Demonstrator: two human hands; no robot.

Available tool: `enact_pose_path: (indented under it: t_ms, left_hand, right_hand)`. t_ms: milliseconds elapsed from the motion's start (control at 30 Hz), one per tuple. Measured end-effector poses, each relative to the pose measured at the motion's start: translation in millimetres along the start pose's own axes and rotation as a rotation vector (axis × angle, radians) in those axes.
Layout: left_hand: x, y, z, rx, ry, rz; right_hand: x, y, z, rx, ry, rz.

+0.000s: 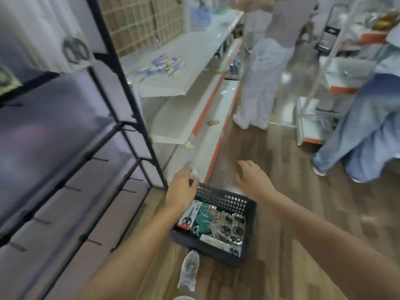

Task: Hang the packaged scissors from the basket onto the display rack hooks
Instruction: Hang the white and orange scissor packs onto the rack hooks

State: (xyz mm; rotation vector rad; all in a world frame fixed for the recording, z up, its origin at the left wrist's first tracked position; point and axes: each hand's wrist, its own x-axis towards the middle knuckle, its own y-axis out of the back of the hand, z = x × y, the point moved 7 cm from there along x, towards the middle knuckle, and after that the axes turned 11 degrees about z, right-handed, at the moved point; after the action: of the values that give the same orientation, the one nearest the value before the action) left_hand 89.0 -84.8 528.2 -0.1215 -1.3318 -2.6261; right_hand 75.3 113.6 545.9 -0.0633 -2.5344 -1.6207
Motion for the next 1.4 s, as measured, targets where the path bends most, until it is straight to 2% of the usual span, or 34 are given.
enact_pose_path:
  t_ms: [200, 367, 500, 800, 1000, 1167, 1267, 1400]
  left_hand:
    - [51, -82, -59, -0.009, 0.03, -0.197]
    - [72, -133, -137, 0.036, 0.197, -0.378]
    - [83, -172, -188, 0.121, 0.192, -0.519]
    - [121, -271, -266, 0.139, 0.22, -0.484]
    - [85, -387, -356, 0.218, 0.301, -0.53]
    - [58, -489, -427, 0.256, 0.249, -0.553]
    - [65, -539, -460, 0.31, 0.196, -0.569]
    - [89, -581, -502, 0.396, 0.164, -0.496]
  right_hand:
    - [18, -101, 33, 0.025, -0.196, -0.154]
    - [18, -194, 53, 0.007, -0.373, -0.347]
    - [11, -252, 70, -0.032, -0.455, -0.46]
    - [54, -344, 125, -0.101, -0.397, -0.43]
    - [44, -487, 176, -0.063, -0.354, -0.488]
    - [31, -608, 213, -0.02, -0.325, -0.513]
    - [35, -659, 230, -0.007, -0.27, -0.495]
    - [61, -709, 251, 0.012, -0.192, -0.412]
